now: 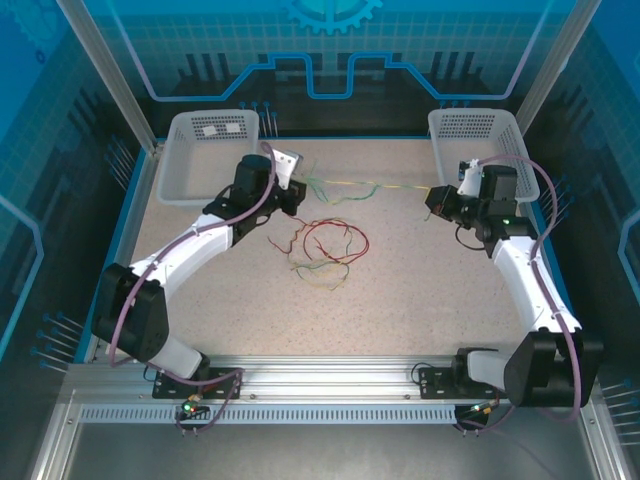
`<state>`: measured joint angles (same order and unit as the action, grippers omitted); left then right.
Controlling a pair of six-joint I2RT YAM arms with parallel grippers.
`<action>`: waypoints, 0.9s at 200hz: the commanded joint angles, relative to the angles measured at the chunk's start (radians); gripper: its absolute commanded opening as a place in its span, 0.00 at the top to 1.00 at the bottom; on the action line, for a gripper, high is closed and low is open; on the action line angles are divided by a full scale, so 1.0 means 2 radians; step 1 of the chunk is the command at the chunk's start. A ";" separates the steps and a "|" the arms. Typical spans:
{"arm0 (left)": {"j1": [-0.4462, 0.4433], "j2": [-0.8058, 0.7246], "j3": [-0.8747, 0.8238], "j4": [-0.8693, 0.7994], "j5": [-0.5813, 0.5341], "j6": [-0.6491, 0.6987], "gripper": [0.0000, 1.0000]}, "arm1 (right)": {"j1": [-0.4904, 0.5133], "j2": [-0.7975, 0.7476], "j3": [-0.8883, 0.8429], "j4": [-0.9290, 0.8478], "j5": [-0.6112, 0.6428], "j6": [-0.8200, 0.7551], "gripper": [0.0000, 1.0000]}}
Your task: Untangle the cables
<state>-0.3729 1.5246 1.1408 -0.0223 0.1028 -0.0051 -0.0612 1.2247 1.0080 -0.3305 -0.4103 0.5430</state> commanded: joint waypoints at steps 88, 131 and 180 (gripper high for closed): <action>0.140 -0.052 -0.014 -0.014 -0.118 -0.019 1.00 | -0.140 -0.021 0.012 -0.031 0.068 0.029 1.00; 0.175 -0.085 -0.031 0.007 -0.127 -0.030 1.00 | -0.166 -0.023 0.008 -0.030 0.064 0.029 1.00; 0.189 -0.096 -0.032 -0.001 -0.126 -0.031 1.00 | -0.176 -0.016 0.015 -0.044 0.075 0.021 1.00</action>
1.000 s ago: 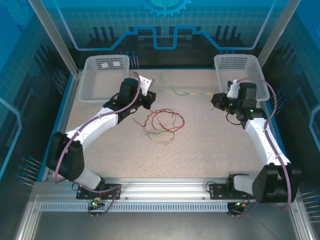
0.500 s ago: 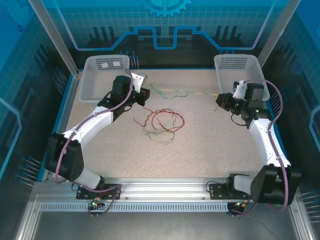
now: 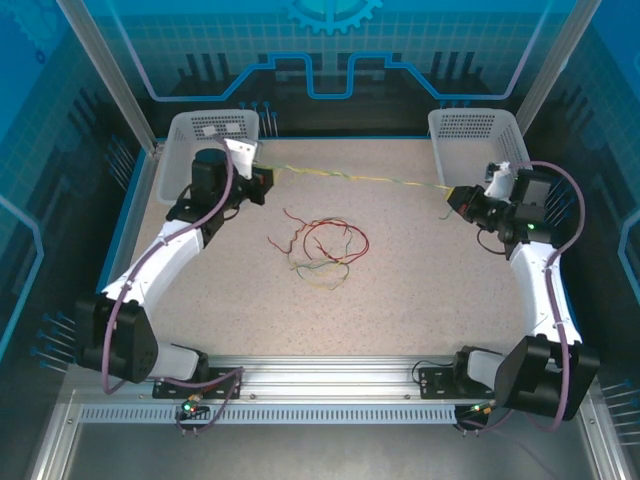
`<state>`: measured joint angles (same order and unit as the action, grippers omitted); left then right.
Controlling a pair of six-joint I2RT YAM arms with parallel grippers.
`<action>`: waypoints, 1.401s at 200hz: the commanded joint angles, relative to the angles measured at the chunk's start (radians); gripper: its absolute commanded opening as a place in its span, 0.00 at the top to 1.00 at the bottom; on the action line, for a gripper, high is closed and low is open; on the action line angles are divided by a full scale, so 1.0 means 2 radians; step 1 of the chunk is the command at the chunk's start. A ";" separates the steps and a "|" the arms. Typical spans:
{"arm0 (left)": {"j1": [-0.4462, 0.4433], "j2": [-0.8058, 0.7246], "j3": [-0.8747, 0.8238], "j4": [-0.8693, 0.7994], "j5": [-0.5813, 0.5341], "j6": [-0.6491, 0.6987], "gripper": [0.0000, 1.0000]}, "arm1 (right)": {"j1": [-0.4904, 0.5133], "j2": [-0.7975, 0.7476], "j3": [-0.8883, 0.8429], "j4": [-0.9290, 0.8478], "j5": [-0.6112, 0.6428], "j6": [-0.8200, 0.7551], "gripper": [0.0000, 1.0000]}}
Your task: Untangle the cables
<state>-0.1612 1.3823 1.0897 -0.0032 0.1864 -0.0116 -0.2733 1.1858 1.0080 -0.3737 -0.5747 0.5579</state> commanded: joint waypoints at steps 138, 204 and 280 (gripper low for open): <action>0.102 -0.002 0.058 -0.090 -0.184 -0.098 1.00 | -0.085 -0.026 0.007 0.016 0.091 0.022 1.00; 0.148 0.077 0.120 -0.176 -0.215 -0.134 1.00 | -0.046 -0.062 0.037 0.002 0.082 0.013 1.00; 0.157 0.265 0.281 -0.254 -0.244 -0.147 1.00 | -0.008 -0.093 0.051 -0.005 0.099 0.003 1.00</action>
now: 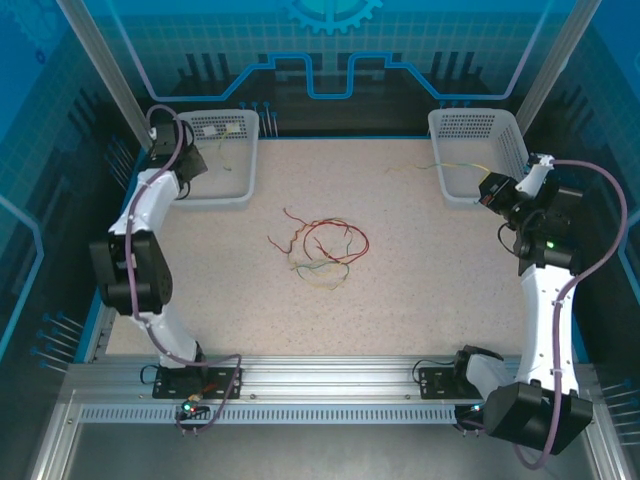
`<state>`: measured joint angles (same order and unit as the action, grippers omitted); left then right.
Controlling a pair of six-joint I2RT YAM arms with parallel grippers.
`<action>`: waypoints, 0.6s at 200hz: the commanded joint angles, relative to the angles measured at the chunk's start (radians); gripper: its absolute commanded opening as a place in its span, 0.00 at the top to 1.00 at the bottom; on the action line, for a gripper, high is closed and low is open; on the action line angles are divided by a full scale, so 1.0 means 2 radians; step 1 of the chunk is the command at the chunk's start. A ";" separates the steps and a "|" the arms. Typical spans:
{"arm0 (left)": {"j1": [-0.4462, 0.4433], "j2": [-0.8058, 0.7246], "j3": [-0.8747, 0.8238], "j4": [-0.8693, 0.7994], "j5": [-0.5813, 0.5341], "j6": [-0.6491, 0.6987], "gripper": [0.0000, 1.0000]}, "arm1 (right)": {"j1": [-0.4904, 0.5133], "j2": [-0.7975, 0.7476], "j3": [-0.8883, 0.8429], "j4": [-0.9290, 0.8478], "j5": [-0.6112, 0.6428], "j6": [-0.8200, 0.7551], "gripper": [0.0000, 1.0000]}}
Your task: Untangle the cables
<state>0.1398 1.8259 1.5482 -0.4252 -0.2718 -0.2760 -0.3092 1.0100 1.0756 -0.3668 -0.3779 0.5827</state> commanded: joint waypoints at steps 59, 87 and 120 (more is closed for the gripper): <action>0.006 0.116 0.100 -0.045 -0.029 -0.024 0.84 | 0.040 -0.004 0.031 0.001 -0.031 -0.030 1.00; 0.006 0.114 0.100 -0.047 -0.045 -0.035 0.60 | 0.068 0.004 0.039 0.001 -0.027 -0.041 1.00; -0.012 0.035 0.058 -0.009 -0.033 -0.022 0.51 | 0.110 0.022 0.062 -0.005 -0.032 -0.060 1.00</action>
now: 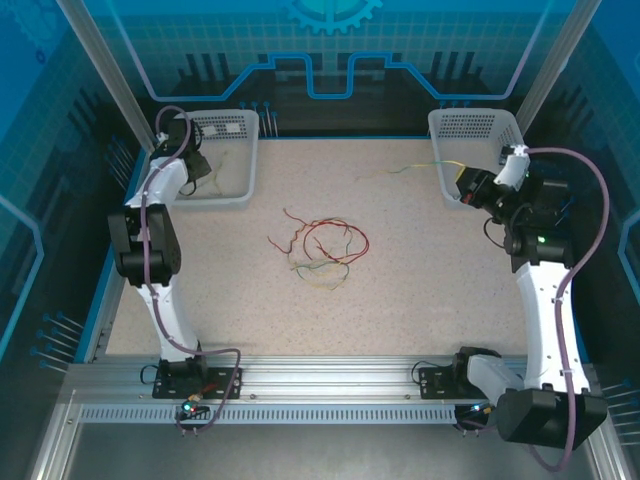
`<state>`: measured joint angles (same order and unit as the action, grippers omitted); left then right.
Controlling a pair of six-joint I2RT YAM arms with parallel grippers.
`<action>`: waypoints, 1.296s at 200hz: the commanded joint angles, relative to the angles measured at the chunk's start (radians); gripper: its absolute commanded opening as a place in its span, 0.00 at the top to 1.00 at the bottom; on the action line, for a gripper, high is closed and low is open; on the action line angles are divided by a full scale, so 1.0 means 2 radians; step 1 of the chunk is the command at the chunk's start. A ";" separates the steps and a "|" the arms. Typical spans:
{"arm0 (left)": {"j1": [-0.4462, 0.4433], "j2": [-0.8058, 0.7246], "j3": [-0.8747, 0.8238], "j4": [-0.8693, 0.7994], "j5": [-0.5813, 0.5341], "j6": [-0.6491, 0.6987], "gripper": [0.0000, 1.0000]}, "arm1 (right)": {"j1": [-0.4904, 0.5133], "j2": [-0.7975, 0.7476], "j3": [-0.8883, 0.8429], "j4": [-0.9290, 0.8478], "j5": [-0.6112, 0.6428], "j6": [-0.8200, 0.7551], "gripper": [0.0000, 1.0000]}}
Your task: Untangle the cables
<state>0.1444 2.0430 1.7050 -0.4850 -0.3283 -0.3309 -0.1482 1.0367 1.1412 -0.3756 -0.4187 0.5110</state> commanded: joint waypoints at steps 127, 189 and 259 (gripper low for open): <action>-0.277 -0.397 -0.291 0.245 0.367 0.278 0.06 | 0.146 0.059 0.089 0.035 -0.092 -0.086 1.00; -0.326 -0.329 -0.266 0.255 0.353 0.392 0.05 | 0.192 0.062 0.108 0.007 -0.137 -0.132 1.00; -0.331 -0.331 -0.267 0.310 0.332 0.338 0.97 | 0.201 0.057 0.098 -0.014 -0.054 -0.151 1.00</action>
<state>-0.5137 1.4109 1.1503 0.0776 0.3363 0.3912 0.2432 1.1618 1.3308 -0.3801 -0.6186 0.2379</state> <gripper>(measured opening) 0.081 0.053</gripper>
